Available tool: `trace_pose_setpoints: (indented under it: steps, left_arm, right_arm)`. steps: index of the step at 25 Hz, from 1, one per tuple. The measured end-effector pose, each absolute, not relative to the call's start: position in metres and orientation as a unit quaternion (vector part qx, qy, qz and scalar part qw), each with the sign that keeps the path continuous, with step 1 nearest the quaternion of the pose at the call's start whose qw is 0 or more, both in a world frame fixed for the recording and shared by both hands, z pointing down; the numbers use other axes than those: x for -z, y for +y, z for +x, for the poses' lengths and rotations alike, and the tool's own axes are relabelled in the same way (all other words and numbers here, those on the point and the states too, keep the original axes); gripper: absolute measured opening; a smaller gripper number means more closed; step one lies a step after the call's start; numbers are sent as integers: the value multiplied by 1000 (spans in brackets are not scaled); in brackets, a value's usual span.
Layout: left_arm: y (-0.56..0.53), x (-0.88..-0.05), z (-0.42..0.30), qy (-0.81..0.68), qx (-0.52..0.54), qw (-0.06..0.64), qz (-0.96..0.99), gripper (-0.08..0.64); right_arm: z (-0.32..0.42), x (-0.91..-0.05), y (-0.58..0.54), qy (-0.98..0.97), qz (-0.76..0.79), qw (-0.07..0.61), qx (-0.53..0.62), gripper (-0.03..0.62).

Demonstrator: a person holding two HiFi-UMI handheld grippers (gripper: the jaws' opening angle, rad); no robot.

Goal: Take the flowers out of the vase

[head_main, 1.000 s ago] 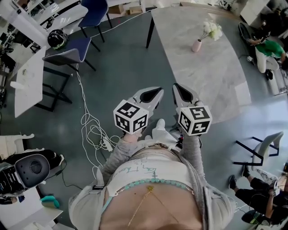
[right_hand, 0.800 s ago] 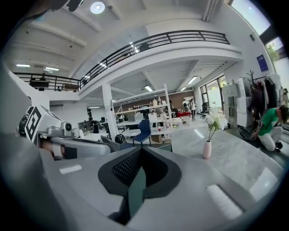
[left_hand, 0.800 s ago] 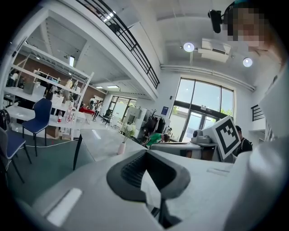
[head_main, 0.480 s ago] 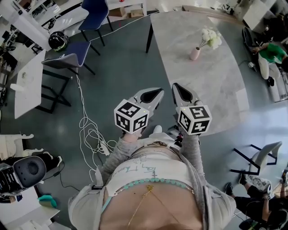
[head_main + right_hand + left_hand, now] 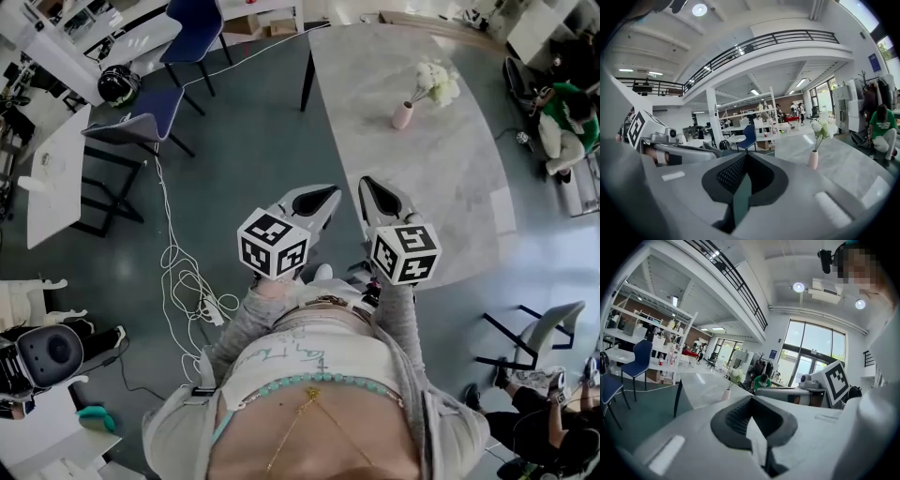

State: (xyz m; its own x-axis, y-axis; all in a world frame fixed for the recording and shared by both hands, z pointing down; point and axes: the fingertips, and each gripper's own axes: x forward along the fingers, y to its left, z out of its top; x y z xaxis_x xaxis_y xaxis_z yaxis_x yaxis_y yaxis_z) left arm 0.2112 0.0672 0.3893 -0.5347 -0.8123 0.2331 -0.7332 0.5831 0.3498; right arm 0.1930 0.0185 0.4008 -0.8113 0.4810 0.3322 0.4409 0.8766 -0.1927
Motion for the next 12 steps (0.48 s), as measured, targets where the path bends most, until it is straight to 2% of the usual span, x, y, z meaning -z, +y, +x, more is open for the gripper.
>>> trace_pose_setpoints:
  steps: [12]
  left_arm:
    - [86, -387, 174, -859, 114, 188, 463, 0]
  right_arm:
    - [165, -403, 30, -956, -212, 198, -53, 26]
